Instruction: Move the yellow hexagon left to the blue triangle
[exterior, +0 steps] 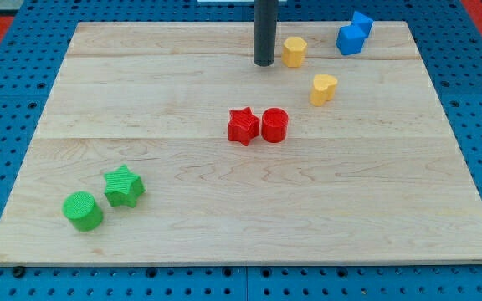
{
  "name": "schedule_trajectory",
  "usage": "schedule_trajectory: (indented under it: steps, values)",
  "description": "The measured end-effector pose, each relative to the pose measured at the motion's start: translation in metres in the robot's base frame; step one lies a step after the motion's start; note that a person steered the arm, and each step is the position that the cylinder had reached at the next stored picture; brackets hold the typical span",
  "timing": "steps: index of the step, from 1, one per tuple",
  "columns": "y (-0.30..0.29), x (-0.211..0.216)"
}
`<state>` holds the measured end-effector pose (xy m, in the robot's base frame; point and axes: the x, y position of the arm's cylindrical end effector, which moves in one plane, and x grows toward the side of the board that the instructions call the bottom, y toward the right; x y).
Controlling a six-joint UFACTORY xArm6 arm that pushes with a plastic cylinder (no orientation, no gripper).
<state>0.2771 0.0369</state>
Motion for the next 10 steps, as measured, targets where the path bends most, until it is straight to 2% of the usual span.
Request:
schedule_trajectory:
  steps: [1,2,3,4,5,7,8,10]
  values:
    - [0.019,-0.026]
    - [0.027,-0.034]
    - [-0.001,-0.018]
    - [-0.003,0.010]
    - [0.022,0.013]
    - [0.066,-0.001]
    - [0.066,0.003]
    - [0.068,-0.028]
